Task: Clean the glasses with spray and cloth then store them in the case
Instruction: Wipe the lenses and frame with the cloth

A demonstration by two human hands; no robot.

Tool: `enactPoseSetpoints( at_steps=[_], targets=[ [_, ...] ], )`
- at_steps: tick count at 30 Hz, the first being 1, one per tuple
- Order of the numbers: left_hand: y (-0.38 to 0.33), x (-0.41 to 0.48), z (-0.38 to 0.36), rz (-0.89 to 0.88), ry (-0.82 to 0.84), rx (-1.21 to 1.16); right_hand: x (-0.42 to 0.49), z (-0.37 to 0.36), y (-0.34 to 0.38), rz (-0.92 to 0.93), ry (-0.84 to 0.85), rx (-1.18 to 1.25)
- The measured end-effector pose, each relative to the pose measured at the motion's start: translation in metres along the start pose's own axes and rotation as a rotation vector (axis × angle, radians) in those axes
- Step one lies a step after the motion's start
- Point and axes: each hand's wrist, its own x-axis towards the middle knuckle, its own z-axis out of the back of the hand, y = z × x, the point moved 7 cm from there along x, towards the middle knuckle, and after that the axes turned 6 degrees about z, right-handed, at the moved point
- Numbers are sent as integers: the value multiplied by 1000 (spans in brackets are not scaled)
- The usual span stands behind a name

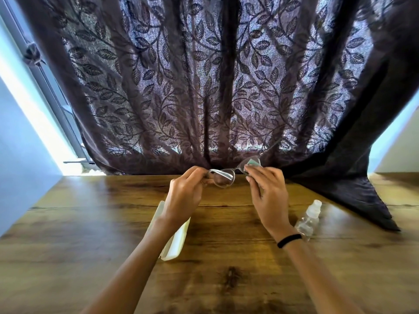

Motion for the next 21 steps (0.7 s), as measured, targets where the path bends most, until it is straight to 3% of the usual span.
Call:
enactPoseSetpoints(
  at_steps=[7, 14, 21],
  targets=[
    [5, 0, -2, 21, 27, -42, 5, -6, 4, 5, 65, 105],
    [4, 2, -1, 23, 56, -21, 11, -10, 6, 103, 154, -37],
    [-2, 2, 0, -2, 67, -9, 11, -16, -2, 73, 233, -128]
  ],
)
